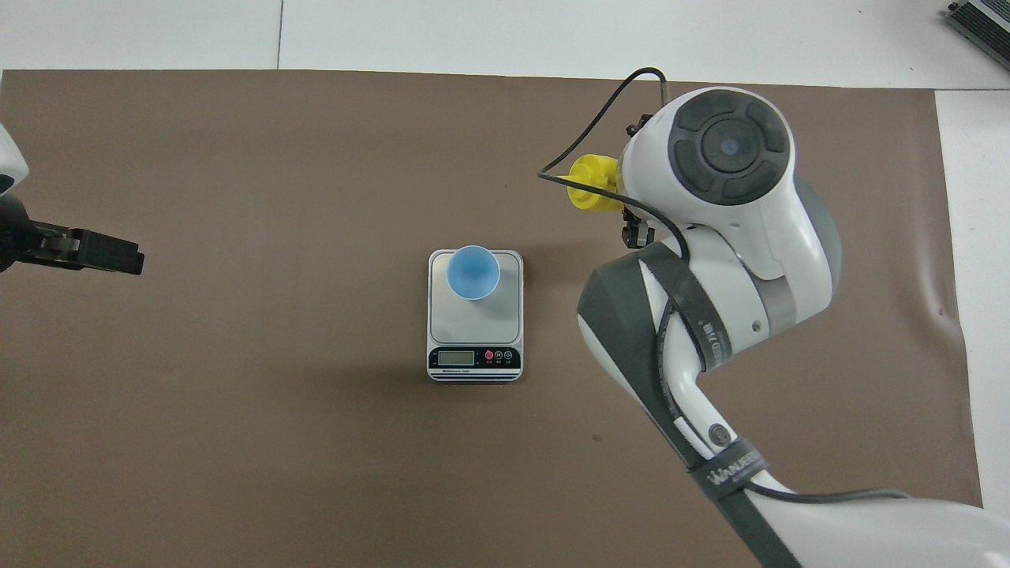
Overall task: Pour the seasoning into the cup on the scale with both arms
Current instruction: 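Carry the yellow bottle back to its starting spot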
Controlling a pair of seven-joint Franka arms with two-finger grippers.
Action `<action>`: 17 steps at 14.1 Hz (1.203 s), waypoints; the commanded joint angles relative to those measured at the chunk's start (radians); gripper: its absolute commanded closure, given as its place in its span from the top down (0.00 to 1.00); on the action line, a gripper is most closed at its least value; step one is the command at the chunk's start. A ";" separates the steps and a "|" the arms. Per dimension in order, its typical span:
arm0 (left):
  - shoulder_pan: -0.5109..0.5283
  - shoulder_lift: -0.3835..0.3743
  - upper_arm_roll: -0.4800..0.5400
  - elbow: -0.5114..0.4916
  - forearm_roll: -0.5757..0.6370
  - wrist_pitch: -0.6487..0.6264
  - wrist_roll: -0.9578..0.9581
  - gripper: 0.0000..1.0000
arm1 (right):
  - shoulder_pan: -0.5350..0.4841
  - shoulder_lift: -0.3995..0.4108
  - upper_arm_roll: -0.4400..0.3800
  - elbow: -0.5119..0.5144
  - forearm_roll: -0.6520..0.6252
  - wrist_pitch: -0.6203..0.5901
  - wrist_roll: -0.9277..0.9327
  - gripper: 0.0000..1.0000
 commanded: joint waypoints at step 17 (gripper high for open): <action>0.011 -0.024 -0.004 -0.033 -0.012 0.023 0.002 1.00 | -0.576 0.002 0.010 -0.331 0.893 -0.139 -1.011 0.00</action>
